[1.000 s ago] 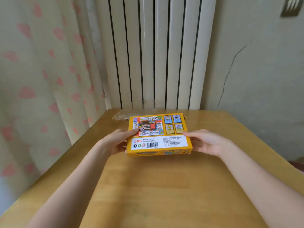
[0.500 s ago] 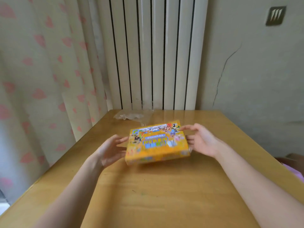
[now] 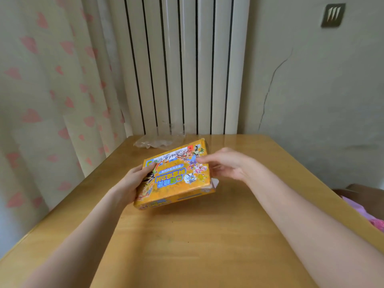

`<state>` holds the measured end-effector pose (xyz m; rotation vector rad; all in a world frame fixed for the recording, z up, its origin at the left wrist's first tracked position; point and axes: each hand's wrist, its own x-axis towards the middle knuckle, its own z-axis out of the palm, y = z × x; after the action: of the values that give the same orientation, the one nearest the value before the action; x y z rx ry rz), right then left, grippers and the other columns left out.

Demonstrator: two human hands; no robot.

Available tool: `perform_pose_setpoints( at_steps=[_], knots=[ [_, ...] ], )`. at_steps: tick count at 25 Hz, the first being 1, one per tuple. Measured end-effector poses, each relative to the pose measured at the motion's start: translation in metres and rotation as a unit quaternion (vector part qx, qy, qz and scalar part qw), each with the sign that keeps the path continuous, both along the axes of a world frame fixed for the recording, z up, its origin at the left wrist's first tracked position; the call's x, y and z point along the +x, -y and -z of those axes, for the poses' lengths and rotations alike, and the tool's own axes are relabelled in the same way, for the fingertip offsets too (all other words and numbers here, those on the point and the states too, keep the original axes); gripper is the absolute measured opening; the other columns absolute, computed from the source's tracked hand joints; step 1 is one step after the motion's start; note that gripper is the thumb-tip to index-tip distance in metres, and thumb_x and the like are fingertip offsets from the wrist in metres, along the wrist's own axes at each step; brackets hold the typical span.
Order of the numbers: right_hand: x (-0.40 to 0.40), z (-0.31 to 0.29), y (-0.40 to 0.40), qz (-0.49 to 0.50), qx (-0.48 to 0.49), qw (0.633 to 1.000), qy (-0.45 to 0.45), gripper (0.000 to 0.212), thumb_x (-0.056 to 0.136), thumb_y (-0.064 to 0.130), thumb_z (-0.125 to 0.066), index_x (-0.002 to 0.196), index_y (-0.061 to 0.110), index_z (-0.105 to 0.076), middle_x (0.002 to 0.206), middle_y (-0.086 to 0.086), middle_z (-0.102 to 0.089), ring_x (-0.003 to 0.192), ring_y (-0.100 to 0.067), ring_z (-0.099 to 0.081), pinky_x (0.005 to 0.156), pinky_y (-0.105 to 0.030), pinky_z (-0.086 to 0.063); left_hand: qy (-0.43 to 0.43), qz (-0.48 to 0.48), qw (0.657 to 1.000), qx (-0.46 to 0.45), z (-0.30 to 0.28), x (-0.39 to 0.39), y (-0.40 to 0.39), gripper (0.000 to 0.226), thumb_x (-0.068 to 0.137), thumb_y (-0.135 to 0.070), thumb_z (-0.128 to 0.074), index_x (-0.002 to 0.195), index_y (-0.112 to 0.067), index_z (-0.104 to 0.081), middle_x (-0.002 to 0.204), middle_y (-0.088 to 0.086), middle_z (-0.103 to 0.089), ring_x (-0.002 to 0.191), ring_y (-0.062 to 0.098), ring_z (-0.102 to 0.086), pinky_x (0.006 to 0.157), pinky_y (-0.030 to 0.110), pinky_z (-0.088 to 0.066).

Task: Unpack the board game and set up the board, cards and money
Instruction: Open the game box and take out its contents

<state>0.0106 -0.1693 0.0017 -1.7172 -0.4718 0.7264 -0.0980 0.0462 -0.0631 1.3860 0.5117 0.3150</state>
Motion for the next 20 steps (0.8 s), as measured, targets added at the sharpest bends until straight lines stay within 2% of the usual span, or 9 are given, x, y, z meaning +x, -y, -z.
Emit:
perform_pose_setpoints(
  at_steps=[4,6,9,13,15,17,20],
  knots=[
    [-0.013,-0.019,-0.01,0.008,0.036,0.998,0.041,0.023,0.077,0.01,-0.072,0.097,0.001,-0.063,0.076,-0.009,-0.067,0.064,-0.016,-0.063,0.058,-0.024,-0.054,-0.015,0.014,0.999,-0.032,-0.003,-0.004,-0.007,0.025,0.093,-0.03,-0.053,0.107,-0.011,-0.059,0.078,0.005,-0.074,0.062,0.018,-0.071,0.054,0.03,-0.057],
    [-0.015,-0.021,-0.008,0.009,0.039,0.998,0.042,0.021,0.078,0.01,-0.072,0.095,0.002,-0.063,0.076,-0.008,-0.067,0.065,-0.016,-0.064,0.06,-0.024,-0.054,-0.034,0.031,0.998,-0.034,-0.008,-0.005,-0.011,0.028,0.092,-0.031,-0.053,0.112,-0.012,-0.059,0.088,0.006,-0.073,0.07,0.019,-0.071,0.062,0.032,-0.057],
    [-0.015,-0.023,-0.011,0.03,-0.003,0.996,0.084,0.024,0.081,0.009,-0.069,0.1,0.001,-0.058,0.078,-0.008,-0.066,0.063,-0.015,-0.063,0.054,-0.024,-0.053,-0.068,0.027,0.997,-0.016,-0.016,-0.004,-0.012,0.034,0.09,-0.03,-0.057,0.118,-0.011,-0.056,0.098,0.008,-0.067,0.081,0.021,-0.065,0.065,0.034,-0.057],
    [-0.018,-0.021,-0.014,0.041,-0.067,0.991,0.113,0.014,0.083,0.009,-0.065,0.088,0.003,-0.053,0.077,-0.009,-0.063,0.06,-0.016,-0.06,0.059,-0.027,-0.054,-0.072,-0.026,0.997,0.007,-0.016,0.002,0.003,0.019,0.093,-0.022,-0.056,0.106,-0.009,-0.055,0.093,0.009,-0.064,0.076,0.022,-0.062,0.064,0.036,-0.052],
    [-0.021,-0.022,-0.015,0.038,-0.046,0.993,0.1,0.02,0.082,0.013,-0.066,0.095,0.004,-0.054,0.075,-0.007,-0.063,0.058,-0.014,-0.06,0.054,-0.024,-0.054,-0.063,-0.039,0.997,0.029,-0.012,0.007,0.005,0.028,0.095,-0.024,-0.053,0.12,-0.013,-0.052,0.106,0.008,-0.063,0.082,0.021,-0.062,0.069,0.033,-0.051],
    [-0.025,-0.025,-0.015,0.036,-0.025,0.993,0.109,0.022,0.081,0.016,-0.067,0.091,0.008,-0.049,0.075,-0.006,-0.062,0.06,-0.014,-0.059,0.056,-0.025,-0.053,-0.04,-0.035,0.998,0.038,-0.01,0.008,0.003,0.045,0.096,-0.025,-0.05,0.14,-0.022,-0.038,0.119,0.003,-0.059,0.089,0.019,-0.06,0.074,0.031,-0.05],
    [-0.025,-0.029,-0.013,0.023,-0.02,0.993,0.114,0.025,0.083,0.016,-0.066,0.099,0.006,-0.049,0.076,-0.006,-0.063,0.062,-0.014,-0.06,0.058,-0.025,-0.054,-0.022,-0.011,0.999,0.04,-0.012,0.005,0.001,0.043,0.097,-0.025,-0.046,0.139,-0.028,-0.037,0.101,-0.003,-0.062,0.081,0.015,-0.061,0.06,0.028,-0.052]
  ],
)
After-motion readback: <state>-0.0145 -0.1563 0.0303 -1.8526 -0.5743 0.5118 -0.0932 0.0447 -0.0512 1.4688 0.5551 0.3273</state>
